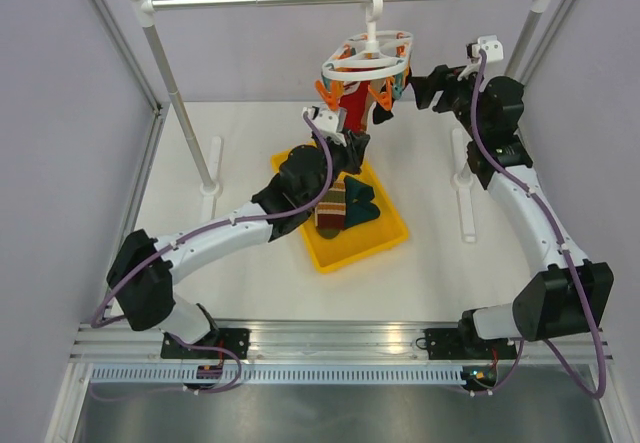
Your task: Remove the socks clipped to the hanger
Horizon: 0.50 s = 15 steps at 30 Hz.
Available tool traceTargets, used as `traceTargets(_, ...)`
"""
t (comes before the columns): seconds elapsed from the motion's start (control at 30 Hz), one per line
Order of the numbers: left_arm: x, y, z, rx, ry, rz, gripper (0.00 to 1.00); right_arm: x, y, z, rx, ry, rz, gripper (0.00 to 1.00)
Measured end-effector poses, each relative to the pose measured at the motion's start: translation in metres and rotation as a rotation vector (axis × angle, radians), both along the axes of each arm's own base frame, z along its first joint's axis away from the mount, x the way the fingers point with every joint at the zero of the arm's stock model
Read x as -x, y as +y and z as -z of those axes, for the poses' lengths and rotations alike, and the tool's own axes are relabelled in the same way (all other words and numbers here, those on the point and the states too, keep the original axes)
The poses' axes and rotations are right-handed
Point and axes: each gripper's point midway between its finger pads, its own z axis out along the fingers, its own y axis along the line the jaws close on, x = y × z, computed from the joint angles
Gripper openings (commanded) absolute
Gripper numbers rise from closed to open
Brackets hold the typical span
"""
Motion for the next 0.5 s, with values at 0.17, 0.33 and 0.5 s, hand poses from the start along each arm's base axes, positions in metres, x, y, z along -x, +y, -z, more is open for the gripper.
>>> traceTargets(0.17, -0.033, 0.032, 0.006, -0.027, 0.047, -0.137, 0.22, -0.006, 0.008, -0.005, -0.051, -0.025, -0.064, 0.75)
traceTargets(0.33, -0.065, 0.049, -0.002, -0.017, 0.066, -0.212, 0.23, -0.003, 0.017, -0.011, -0.077, -0.045, -0.114, 0.75)
traceTargets(0.5, -0.086, 0.06, -0.003, -0.015, 0.089, -0.255, 0.27, -0.002, 0.021, -0.014, -0.08, -0.061, -0.135, 0.75)
